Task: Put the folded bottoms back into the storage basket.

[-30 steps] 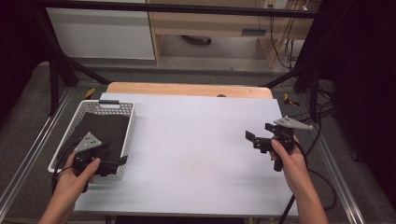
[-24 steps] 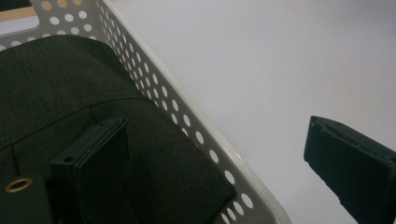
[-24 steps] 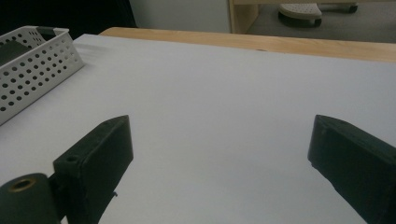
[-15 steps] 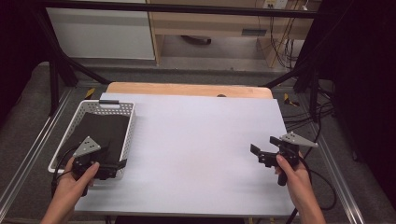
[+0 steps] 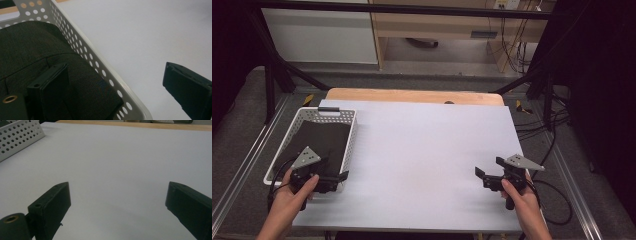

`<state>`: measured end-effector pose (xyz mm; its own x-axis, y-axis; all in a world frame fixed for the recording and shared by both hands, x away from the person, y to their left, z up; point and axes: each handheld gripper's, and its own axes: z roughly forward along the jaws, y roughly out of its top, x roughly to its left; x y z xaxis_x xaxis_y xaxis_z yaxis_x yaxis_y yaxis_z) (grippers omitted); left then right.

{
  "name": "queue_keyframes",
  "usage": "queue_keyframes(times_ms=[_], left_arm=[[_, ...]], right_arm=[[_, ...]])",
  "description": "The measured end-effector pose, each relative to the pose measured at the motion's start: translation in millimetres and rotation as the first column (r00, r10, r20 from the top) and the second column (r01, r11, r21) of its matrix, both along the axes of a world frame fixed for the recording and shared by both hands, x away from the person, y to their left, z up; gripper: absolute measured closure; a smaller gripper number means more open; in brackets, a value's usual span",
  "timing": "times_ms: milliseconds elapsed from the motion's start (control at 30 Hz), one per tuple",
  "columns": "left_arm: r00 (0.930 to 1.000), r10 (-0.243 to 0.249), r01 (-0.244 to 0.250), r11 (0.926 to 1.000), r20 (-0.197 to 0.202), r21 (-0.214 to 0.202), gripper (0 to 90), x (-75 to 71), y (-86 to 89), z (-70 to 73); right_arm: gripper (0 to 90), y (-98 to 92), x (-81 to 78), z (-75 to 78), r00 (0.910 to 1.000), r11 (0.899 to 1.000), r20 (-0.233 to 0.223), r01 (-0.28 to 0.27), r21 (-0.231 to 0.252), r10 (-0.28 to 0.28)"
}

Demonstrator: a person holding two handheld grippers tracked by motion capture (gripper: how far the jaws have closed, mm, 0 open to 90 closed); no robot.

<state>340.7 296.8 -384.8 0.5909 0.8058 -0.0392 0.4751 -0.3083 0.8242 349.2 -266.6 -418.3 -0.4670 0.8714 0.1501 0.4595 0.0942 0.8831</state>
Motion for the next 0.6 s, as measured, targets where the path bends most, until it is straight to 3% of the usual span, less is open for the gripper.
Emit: queue_keyframes(times_ms=[333, 600], left_arm=[[0.9999, -0.01, 0.01, 0.9999, 0.004, 0.001, 6.7, -1.2, -3.3, -1.9], [0.9999, -0.014, 0.014, 0.9999, 0.009, -0.01, 6.7, -2.0, -4.8, -1.5]], right_arm=[[6.1, 8.0, -5.4, -11.1, 0.9996, 1.0, 0.008, -0.026, -0.001, 0.026], [6.1, 21.8, -5.5, -22.6, 0.9969, 0.997, -0.005, -0.078, -0.028, 0.078]])
